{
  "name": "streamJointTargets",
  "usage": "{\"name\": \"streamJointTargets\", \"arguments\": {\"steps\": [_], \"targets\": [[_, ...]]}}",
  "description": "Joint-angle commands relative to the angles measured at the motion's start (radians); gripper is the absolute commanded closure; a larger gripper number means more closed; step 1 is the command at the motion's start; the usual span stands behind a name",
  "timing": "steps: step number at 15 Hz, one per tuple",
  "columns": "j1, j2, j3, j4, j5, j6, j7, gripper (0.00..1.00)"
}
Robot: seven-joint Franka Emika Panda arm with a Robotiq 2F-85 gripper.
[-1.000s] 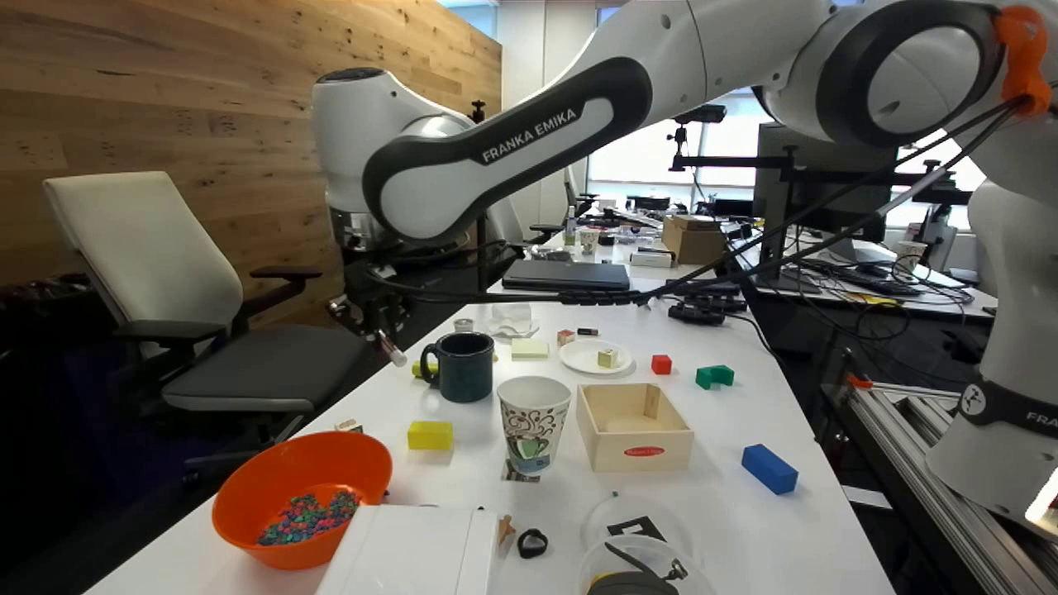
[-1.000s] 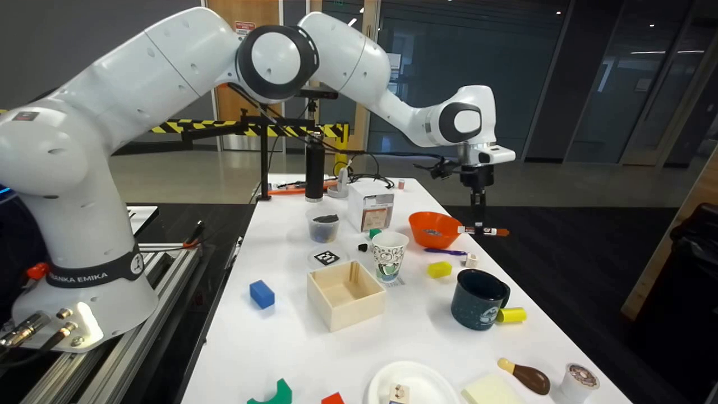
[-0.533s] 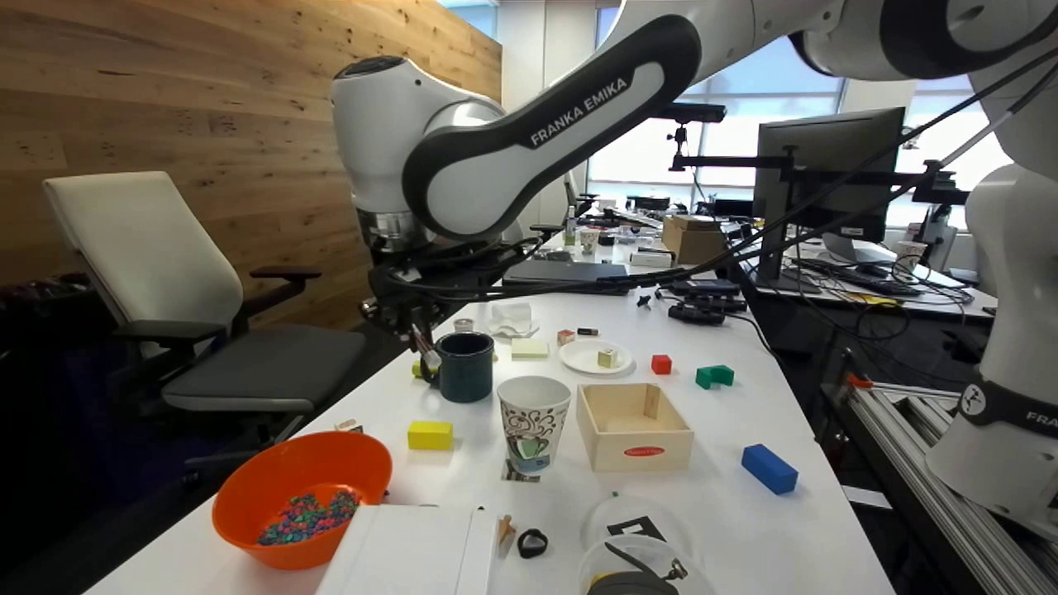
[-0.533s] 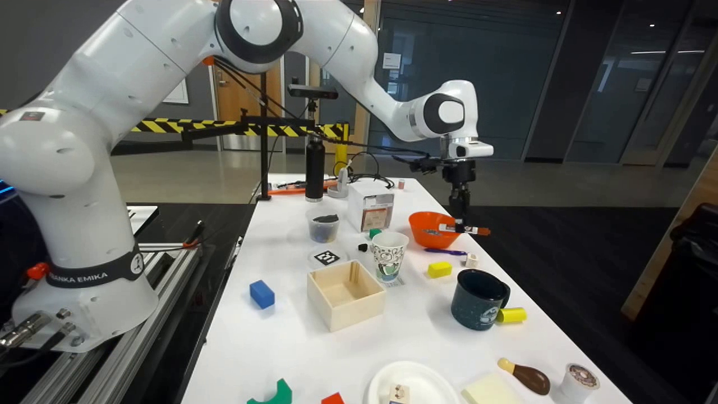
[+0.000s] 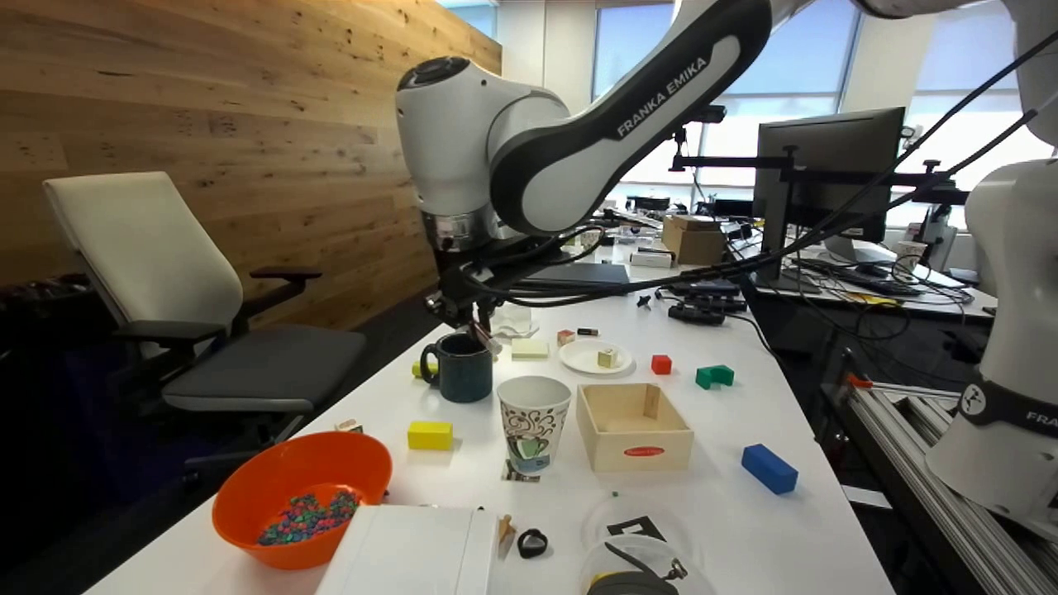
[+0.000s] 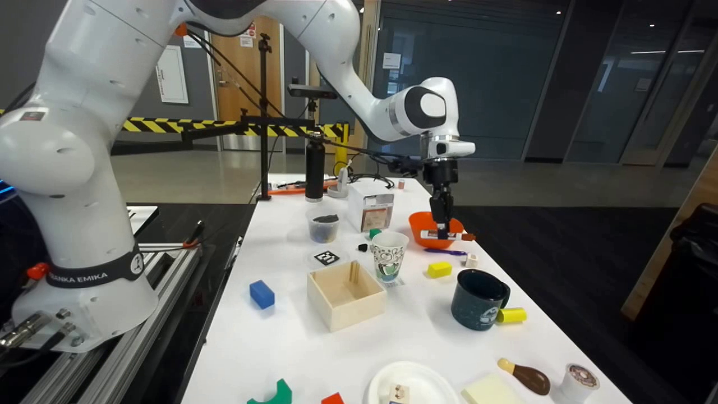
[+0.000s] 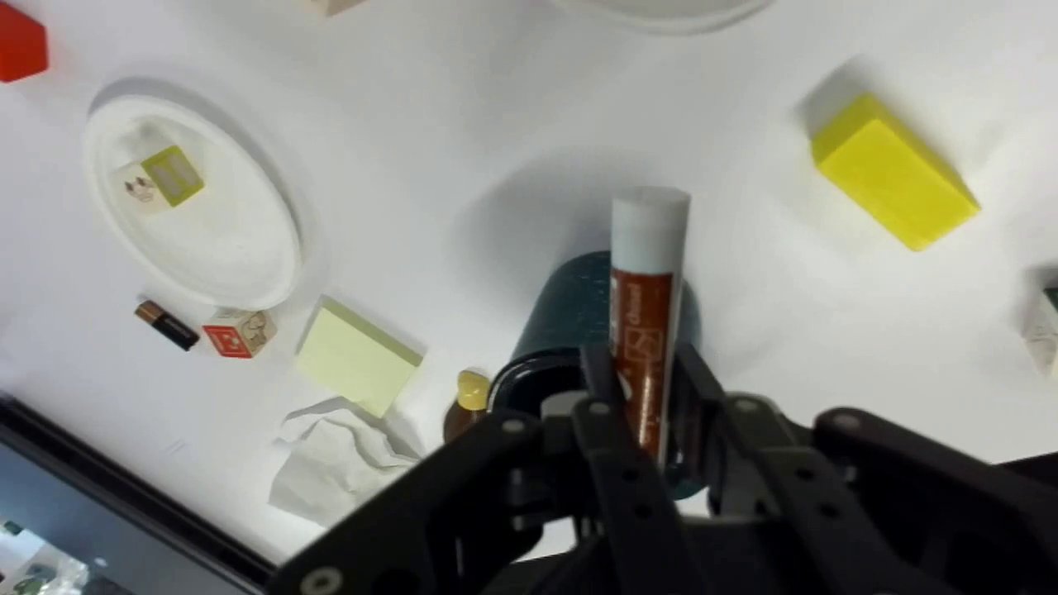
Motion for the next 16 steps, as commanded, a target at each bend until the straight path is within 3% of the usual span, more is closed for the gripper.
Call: {"name": "streamJointTargets", "arguments": {"steps": [1, 2, 5, 10, 11, 16], "targets": [[-0.042, -0.171, 0.048, -0.239, -0.109, 0.152, 0.003, 0.95], [-0.056, -0.061, 0.055, -0.086, -0.074, 0.044, 0.013, 0.80], [-0.067, -0.124, 0.075, -0.178, -0.094, 0.111, 0.010, 0.80], [-0.068, -0.135, 0.081, -0.195, -0.095, 0.119, 0.010, 0.80], [-0.052, -0.120, 0.063, -0.184, -0.133, 0.124, 0.060, 0.95], [-0.031, -0.062, 0.016, -0.093, -0.336, 0.117, 0.325, 0.95]]}}
